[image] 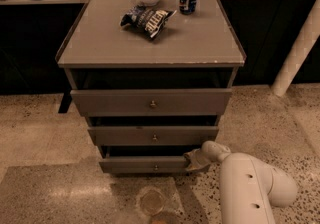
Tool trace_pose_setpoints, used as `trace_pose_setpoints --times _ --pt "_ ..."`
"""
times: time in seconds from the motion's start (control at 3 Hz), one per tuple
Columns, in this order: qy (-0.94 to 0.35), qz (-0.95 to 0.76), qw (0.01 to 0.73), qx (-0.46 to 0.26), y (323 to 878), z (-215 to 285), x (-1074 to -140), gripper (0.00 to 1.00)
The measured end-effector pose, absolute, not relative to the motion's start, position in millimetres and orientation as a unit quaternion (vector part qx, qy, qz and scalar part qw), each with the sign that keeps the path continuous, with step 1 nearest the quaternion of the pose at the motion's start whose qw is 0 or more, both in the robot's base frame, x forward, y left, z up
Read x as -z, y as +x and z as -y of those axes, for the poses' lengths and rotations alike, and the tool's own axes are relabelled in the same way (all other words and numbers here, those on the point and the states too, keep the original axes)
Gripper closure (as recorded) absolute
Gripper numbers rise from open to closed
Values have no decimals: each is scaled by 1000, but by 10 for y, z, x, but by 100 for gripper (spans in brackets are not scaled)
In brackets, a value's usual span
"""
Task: Open bottom drawer
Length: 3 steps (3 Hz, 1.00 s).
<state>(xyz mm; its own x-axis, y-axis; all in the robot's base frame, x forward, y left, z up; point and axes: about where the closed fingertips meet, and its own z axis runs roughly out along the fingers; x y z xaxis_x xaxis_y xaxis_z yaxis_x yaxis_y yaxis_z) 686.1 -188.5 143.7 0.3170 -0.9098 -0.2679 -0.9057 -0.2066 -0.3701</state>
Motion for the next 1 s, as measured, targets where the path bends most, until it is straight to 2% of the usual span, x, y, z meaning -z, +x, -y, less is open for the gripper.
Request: trace_pose_setpoints --times 1.0 --pt "-783 -577 230 3 6659 1876 -1376 100"
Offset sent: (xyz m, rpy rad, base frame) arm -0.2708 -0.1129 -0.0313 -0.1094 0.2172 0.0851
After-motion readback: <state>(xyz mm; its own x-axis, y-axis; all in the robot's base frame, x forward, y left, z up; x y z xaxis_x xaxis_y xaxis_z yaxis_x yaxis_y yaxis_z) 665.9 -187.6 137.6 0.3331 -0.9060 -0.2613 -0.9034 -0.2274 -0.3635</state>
